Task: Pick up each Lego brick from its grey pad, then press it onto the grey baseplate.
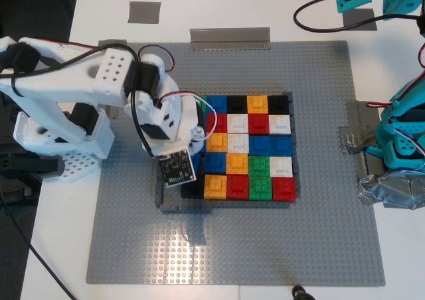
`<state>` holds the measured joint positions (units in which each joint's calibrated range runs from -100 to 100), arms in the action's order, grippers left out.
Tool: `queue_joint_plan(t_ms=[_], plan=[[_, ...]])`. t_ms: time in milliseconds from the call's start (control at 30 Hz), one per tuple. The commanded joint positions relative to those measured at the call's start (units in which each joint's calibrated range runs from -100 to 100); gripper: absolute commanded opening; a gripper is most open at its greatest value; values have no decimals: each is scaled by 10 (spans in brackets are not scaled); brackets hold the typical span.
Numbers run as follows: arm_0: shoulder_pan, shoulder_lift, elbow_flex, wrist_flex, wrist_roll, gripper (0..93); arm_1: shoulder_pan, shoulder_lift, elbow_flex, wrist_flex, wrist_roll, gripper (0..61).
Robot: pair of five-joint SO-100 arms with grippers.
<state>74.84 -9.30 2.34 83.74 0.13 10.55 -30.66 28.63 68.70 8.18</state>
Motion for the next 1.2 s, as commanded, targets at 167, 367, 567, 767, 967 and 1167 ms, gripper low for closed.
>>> queue_joint_plan(t_ms=[167, 367, 567, 767, 967, 1167], plan=[[-2, -26, -24, 4, -2, 0, -72, -63, -112, 80, 3, 2], [-2, -26, -24, 4, -2, 0, -158, -66, -179, 123, -10, 2], [-2, -25, -24, 4, -2, 0, -267, -62, -201, 135, -30, 2], [-2, -25, -23, 4, -2, 0, -380, -44, -224, 150, -70, 2], [-2, -25, -26, 4, -2, 0, -492, -44, -227, 156, -103, 2], [-6, -25, -30, 4, -2, 0, -582, -28, -227, 157, -121, 2]])
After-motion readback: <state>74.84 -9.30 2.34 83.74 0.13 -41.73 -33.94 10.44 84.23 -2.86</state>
